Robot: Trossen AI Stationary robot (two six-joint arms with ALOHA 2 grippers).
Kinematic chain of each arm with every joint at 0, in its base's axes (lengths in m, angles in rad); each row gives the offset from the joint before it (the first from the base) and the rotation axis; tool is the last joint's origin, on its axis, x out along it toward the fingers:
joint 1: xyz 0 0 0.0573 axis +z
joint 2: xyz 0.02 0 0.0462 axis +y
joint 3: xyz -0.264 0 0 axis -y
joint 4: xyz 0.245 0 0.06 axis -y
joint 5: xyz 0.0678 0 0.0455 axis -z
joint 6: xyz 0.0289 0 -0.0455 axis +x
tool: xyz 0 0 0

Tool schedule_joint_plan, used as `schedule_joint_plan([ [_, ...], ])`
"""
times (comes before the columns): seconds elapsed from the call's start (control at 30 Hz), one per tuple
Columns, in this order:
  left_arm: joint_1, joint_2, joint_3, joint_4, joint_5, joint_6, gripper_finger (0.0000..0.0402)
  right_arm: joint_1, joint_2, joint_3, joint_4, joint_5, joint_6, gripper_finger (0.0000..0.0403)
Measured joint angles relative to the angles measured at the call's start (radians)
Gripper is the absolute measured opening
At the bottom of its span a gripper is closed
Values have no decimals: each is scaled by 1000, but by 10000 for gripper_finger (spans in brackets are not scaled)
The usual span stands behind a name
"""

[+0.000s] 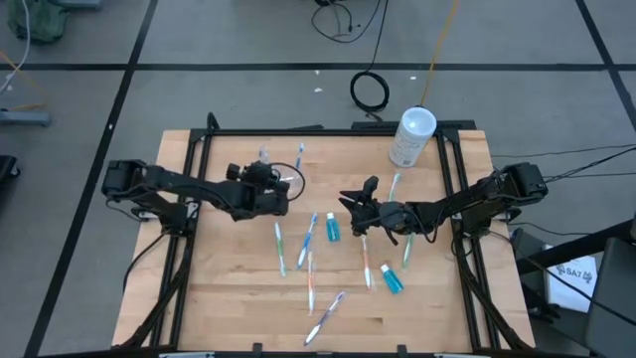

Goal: Pick & Place toothbrushing station
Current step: Put the top blue mouthwash into the middle compartment of the transparent organizer

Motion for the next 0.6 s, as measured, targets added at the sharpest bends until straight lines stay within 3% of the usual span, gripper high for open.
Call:
schedule_joint_plan([
  [0.2,0,-97,74,-73,138,28,170,0,0,0,5,0,1,96],
  [0.37,-6,-149,118,-47,319,256,170,-6,0,0,19,0,68,96],
  [0.6,-32,-157,136,62,507,514,170,-21,0,0,58,-5,438,99],
])
